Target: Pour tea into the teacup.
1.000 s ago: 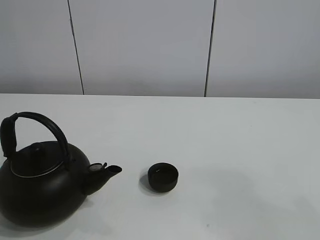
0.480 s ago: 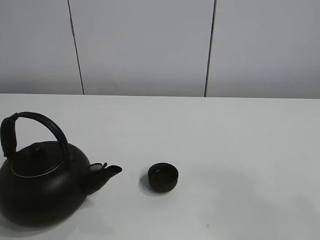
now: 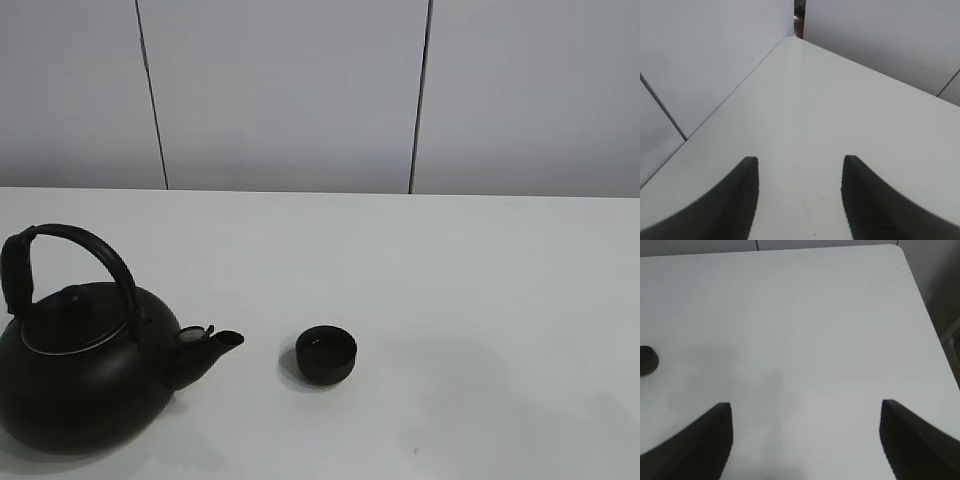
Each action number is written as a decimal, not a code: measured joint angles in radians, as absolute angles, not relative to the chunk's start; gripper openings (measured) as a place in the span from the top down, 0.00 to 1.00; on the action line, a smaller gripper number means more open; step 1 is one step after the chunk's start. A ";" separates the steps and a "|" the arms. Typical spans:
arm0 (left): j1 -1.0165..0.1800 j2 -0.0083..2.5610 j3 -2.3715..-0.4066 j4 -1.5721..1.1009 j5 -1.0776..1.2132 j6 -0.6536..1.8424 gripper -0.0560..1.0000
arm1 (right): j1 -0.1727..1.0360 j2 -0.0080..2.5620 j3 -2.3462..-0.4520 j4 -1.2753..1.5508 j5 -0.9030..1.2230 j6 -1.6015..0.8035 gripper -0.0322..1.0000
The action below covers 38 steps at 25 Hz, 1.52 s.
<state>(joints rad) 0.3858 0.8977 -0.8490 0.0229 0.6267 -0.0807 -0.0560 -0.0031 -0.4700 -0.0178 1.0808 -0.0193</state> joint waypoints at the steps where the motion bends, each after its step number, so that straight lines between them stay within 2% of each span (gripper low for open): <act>1: 0.386 0.852 -0.857 0.017 0.655 -0.078 0.59 | -0.056 -0.003 -0.470 -0.018 1.081 -0.019 0.43; 10: 0.384 0.459 -1.017 -0.097 1.043 0.053 0.59 | -0.056 -0.003 -0.470 -0.018 1.081 -0.019 0.43; 16: 0.383 0.228 -1.037 -0.137 1.261 0.113 0.59 | -0.056 -0.003 -0.470 -0.018 1.082 -0.019 0.43; 21: 0.383 0.074 -1.019 -0.137 1.287 0.132 0.59 | -0.056 -0.003 -0.470 -0.018 1.081 -0.019 0.43; 25: 0.383 -0.012 -0.927 -0.137 1.287 0.137 0.59 | -0.056 -0.003 -0.470 -0.018 1.081 -0.019 0.43; 29: 0.380 -0.017 -0.799 -0.149 1.288 0.137 0.59 | -0.056 -0.003 -0.470 -0.018 1.081 -0.019 0.43; 38: 0.272 -0.018 -0.611 -0.141 1.263 0.141 0.59 | -0.056 -0.003 -0.470 -0.015 1.081 -0.019 0.43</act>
<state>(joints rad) 0.2722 -0.0180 -0.6114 -0.1407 1.2628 0.1409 -0.0560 -0.0031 -0.4700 -0.0148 1.0810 -0.0193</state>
